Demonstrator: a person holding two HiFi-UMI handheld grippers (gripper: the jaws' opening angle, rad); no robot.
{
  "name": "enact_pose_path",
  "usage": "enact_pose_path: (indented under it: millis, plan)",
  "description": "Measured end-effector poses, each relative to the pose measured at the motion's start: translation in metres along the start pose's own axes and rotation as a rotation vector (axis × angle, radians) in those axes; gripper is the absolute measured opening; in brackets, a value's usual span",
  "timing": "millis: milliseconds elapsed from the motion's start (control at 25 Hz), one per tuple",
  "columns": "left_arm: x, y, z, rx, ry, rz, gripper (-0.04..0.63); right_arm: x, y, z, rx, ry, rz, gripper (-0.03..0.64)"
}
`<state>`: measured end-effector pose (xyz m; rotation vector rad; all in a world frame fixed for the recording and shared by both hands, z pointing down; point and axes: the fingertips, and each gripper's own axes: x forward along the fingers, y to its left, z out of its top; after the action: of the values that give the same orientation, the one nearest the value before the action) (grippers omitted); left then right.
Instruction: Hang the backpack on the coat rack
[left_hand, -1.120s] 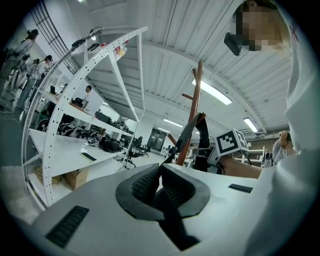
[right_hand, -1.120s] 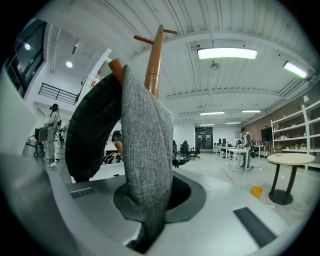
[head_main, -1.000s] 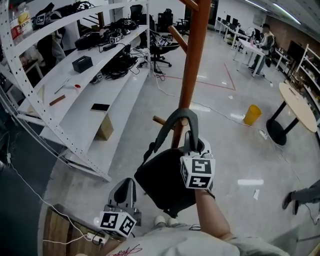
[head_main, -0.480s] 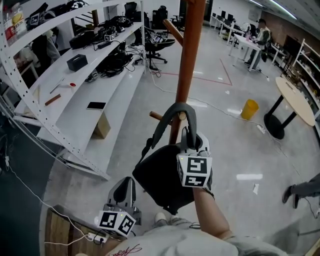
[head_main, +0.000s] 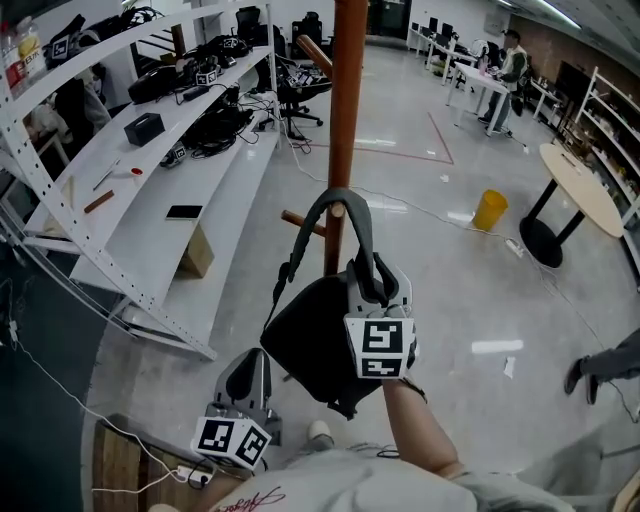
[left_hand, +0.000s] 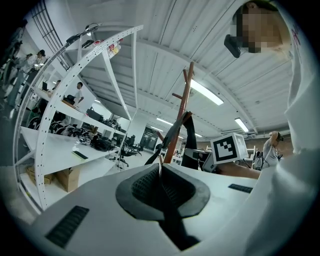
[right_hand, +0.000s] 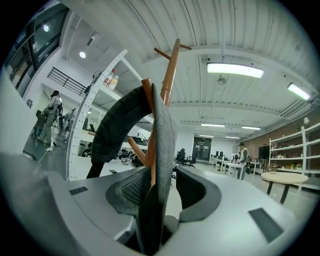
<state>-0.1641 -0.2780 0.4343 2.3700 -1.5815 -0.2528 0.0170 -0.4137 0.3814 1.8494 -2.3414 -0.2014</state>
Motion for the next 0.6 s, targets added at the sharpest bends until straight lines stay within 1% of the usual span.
enact_pose_path:
  millis: [120, 280, 600]
  plan:
    - [-0.011, -0.01, -0.002, 0.005, -0.004, 0.004, 0.025, -0.017, -0.004, 0.0, 0.007, -0.007, -0.002, 0.15]
    - [-0.034, -0.031, -0.006, 0.012, -0.014, 0.01, 0.025, -0.054, -0.005, 0.006, 0.028, -0.033, 0.017, 0.15]
    - [-0.093, -0.096, -0.025, 0.028, -0.035, 0.024, 0.025, -0.157, -0.01, 0.018, 0.039, -0.101, 0.065, 0.15]
